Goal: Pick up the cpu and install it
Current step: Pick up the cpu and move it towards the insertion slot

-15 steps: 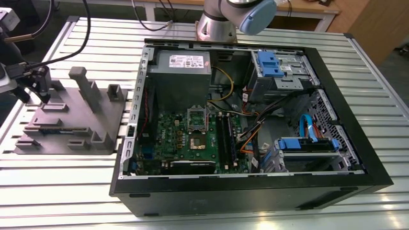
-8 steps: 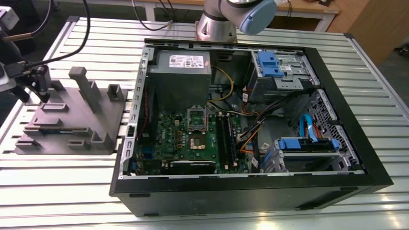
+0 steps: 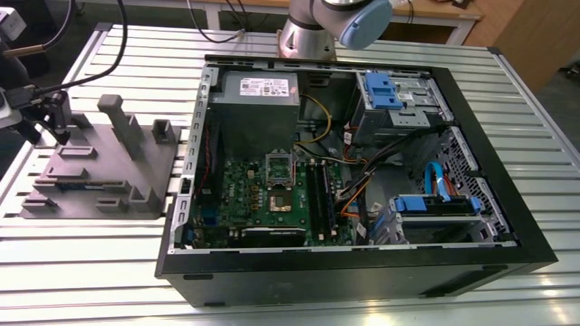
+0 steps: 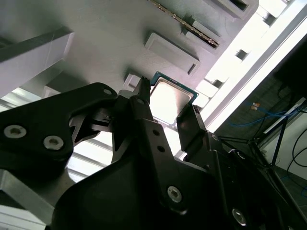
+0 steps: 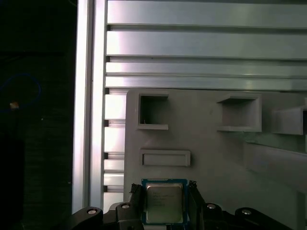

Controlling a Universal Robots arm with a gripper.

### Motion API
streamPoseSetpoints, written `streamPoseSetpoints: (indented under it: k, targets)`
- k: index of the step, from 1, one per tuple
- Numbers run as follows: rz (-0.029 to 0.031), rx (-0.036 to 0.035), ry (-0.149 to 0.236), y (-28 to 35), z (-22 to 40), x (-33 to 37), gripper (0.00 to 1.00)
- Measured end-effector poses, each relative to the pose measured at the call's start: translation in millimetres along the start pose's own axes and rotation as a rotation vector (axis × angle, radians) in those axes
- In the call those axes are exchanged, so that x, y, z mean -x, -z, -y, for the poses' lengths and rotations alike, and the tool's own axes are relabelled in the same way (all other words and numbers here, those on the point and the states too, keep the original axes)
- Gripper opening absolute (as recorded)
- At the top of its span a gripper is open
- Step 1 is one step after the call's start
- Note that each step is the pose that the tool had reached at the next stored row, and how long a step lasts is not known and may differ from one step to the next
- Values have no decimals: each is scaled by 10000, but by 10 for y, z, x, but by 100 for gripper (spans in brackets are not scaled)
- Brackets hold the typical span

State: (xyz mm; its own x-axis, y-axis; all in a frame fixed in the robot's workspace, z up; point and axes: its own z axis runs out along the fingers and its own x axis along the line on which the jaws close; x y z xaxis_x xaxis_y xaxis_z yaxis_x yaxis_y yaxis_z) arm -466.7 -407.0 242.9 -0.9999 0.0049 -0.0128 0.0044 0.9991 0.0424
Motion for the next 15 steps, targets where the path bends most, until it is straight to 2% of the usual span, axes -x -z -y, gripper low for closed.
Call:
streamPoseSetpoints:
  k: [15]
  targets:
    - [0,0,0,33,-1,0,47]
